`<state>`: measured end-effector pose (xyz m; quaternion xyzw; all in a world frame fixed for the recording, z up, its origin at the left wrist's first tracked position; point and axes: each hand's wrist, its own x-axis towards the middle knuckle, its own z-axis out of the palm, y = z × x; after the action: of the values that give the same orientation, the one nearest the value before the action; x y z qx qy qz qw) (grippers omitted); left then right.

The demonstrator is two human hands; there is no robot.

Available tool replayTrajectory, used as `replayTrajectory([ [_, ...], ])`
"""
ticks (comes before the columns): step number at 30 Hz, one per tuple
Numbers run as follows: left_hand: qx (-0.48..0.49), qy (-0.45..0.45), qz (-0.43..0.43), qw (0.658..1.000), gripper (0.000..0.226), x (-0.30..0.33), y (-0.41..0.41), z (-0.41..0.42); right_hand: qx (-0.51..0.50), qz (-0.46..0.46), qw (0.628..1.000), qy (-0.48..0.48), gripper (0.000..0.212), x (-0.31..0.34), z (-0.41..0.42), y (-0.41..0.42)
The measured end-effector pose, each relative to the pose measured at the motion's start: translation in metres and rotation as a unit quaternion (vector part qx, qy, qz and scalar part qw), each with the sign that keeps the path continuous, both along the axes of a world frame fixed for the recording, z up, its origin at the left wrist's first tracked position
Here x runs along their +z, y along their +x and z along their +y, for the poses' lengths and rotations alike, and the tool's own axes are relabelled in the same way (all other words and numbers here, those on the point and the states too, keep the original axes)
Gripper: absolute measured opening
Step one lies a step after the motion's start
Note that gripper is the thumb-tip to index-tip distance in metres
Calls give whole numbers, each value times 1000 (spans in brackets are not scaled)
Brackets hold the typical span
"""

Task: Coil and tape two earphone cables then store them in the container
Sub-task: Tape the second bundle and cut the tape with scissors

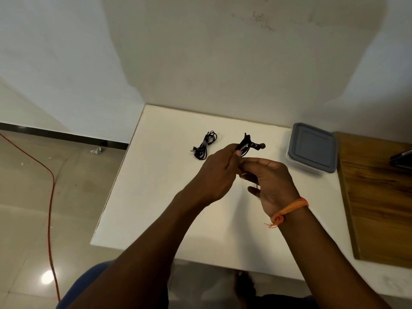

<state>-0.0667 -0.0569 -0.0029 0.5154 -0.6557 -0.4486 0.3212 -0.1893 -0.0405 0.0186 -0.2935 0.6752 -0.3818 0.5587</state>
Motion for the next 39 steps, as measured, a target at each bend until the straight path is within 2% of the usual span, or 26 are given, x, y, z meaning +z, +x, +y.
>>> replayTrajectory([
  [7, -9, 13, -7, 1000, 24, -2, 3, 0, -25, -63, 997, 33, 5, -6, -3, -1],
  [13, -13, 11, -19, 1000, 25, -4, 2, 1, -49, -149, 984, 78, 1, -14, -3, -1],
  [21, -63, 38, -42, 996, 29, -4, 9, -3, 16, -183, 977, 107, 15, -10, -5, -15],
  [24, -107, 24, -102, 989, 30, -7, 10, -2, 11, -169, 975, 147, 23, -13, -4, -12],
  [28, -128, -35, -171, 976, 29, -16, 8, 0, -53, -180, 968, 169, 17, -23, -1, -4],
  [33, -138, -63, -151, 977, 27, -12, 9, -7, -88, -241, 955, 149, 14, -25, 0, -5],
  [36, -153, -39, -125, 980, 17, -9, 12, -9, -86, -240, 958, 130, 12, -28, 2, -4],
  [39, -160, -4, -57, 986, 17, -7, 15, -8, -68, -234, 963, 117, 11, -29, 2, -3],
])
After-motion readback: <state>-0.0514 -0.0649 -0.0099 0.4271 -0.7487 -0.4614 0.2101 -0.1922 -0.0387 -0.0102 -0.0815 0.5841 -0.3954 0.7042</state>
